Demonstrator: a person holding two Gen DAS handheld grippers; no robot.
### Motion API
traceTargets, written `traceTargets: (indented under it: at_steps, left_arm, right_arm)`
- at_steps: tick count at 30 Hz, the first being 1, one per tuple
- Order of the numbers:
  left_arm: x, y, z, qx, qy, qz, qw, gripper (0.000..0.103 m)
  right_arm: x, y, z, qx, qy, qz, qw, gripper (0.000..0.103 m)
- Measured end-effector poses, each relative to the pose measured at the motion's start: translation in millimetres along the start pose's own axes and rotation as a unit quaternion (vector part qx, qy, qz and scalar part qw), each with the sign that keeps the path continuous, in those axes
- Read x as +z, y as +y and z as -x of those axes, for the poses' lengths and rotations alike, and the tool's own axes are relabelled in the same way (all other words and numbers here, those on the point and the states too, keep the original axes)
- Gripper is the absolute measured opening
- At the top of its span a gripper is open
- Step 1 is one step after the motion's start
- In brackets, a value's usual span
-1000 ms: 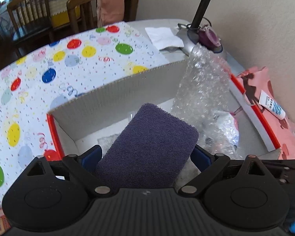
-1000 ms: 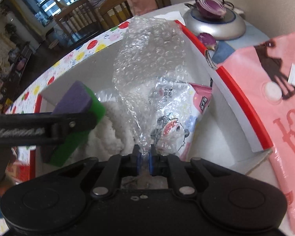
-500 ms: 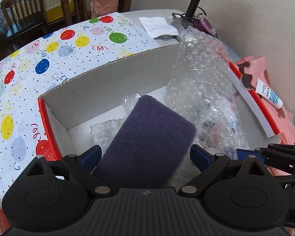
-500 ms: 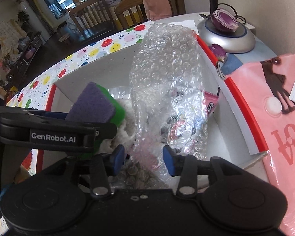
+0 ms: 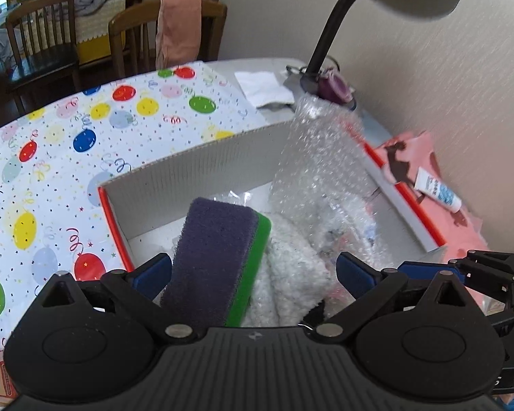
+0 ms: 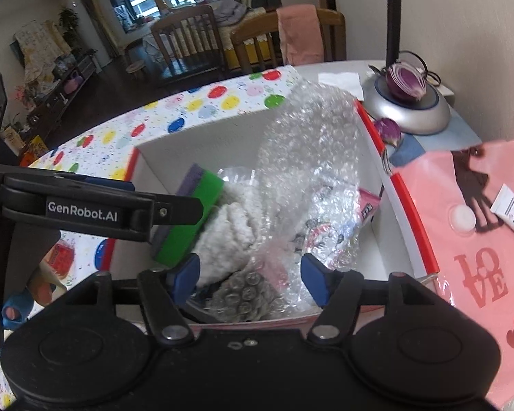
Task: Organize soft objects
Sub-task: 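Open the right gripper releasing the bubble wrap while the left gripper releases the purple sponge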
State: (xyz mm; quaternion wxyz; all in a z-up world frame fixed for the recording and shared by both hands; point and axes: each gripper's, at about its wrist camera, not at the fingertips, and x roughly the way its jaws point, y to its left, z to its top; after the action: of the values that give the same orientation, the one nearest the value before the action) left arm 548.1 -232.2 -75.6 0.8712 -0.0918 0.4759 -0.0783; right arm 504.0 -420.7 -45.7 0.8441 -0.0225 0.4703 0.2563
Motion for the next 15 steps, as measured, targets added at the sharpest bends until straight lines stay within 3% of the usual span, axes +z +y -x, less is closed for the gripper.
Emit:
traceTargets:
  at_steps: [5,15]
  left_arm:
    - [-5.5,1.3,25.1,-0.007,-0.027,0.001,0.9996,0.103]
    - [-27.7,4.1,87.3,-0.008,-0.084,-0.025,0.9961,0.103]
  right_arm:
    - [-1.5,8.7,16.6,0.011,-0.018,0.011,1.0,0.072]
    - [-4.2,31.0,47.9,0.043,-0.06,0.03,0.997,0.094]
